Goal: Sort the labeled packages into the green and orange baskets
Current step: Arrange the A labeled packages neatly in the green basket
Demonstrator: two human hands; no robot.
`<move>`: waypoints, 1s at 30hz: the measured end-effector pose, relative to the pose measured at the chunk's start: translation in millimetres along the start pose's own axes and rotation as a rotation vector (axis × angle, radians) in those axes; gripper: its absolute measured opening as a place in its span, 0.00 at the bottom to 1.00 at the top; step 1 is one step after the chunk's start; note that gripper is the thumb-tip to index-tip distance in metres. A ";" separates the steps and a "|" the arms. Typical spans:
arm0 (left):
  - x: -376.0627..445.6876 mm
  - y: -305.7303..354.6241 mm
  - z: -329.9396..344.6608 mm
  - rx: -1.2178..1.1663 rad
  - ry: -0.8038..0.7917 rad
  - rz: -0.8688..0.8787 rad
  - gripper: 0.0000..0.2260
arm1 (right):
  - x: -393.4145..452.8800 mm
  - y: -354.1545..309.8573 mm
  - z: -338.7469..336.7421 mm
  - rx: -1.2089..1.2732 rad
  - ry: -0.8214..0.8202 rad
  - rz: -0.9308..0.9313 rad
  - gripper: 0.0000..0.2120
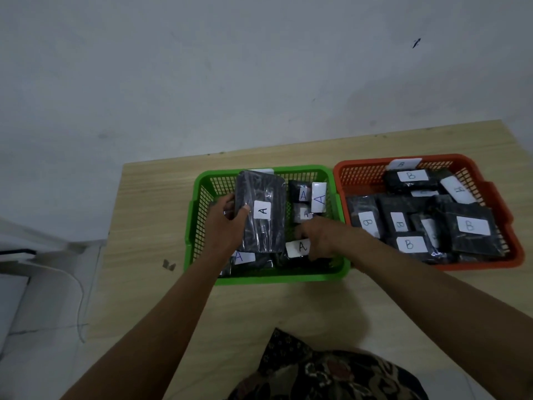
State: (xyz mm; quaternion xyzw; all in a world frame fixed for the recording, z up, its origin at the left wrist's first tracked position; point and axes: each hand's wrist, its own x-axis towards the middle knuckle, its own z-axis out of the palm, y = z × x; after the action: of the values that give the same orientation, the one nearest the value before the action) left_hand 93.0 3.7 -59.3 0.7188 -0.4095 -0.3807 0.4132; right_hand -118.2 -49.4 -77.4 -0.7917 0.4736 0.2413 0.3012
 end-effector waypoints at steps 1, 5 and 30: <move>0.6 -0.4 1.2 0.024 -0.001 0.017 0.10 | 0.9 0.8 -7.1 0.033 0.000 0.013 0.29; -1.0 -5.1 3.9 0.132 0.034 0.095 0.08 | 4.1 4.6 -36.7 0.040 0.405 -0.003 0.20; 14.5 12.8 0.0 0.226 0.049 0.114 0.09 | 19.1 30.1 -30.2 0.228 0.305 -0.119 0.32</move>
State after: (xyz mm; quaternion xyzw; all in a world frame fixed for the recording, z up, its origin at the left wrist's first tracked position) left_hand 94.9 -13.5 -50.8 0.7453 -0.4801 -0.2902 0.3603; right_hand -133.9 -93.4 -76.4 -0.8064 0.4905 0.0451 0.3271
